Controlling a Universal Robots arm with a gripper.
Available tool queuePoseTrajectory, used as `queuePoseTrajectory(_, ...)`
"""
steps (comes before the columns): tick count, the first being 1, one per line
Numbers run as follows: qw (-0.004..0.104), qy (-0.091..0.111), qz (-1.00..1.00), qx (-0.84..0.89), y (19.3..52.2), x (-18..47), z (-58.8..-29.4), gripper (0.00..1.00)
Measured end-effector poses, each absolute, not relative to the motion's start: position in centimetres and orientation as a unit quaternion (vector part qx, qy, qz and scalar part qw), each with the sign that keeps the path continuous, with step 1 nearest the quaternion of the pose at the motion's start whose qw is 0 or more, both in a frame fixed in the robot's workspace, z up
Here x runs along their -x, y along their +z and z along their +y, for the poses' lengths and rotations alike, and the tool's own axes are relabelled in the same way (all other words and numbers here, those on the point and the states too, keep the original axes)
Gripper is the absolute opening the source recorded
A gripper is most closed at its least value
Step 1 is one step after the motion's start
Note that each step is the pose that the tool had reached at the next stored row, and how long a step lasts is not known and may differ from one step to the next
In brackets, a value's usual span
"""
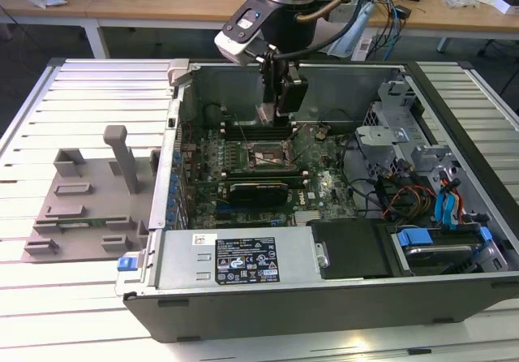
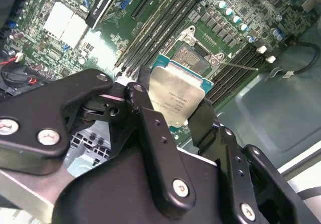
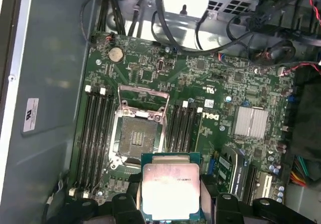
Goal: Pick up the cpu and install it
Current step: 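Place the cpu into insertion slot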
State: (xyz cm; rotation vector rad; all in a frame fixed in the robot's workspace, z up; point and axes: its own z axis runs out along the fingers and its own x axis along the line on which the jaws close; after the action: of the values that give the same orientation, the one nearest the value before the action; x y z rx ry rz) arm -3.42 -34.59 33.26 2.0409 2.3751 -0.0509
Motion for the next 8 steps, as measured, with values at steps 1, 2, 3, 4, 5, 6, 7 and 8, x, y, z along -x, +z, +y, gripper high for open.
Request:
queuePoseTrajectory(1, 0.005, -0.016, 0.751, -0.66, 33.25, 3.42, -34.59, 0.55)
queuePoseTrajectory(2, 0.005, -0.016, 0.746, -0.665, 33.25, 3.42, -34.59, 0.55)
queuePoseTrajectory(3, 0.004, -0.016, 0.741, -0.671, 33.24, 3.42, -34.59, 0.55)
queuePoseTrajectory(4, 0.004, -0.016, 0.738, -0.675, 33.24, 3.42, -34.59, 0.55)
queuePoseTrajectory(5, 0.004, -0.016, 0.732, -0.681, 33.24, 3.42, -34.59, 0.55)
queuePoseTrajectory(6, 0.004, -0.016, 0.728, -0.685, 33.23, 3.42, -34.59, 0.55)
queuePoseTrajectory(7, 0.004, -0.017, 0.719, -0.695, 33.23, 3.42, -34.59, 0.55)
queuePoseTrajectory(8, 0.004, -0.017, 0.711, -0.703, 33.22, 3.42, -34.59, 0.55)
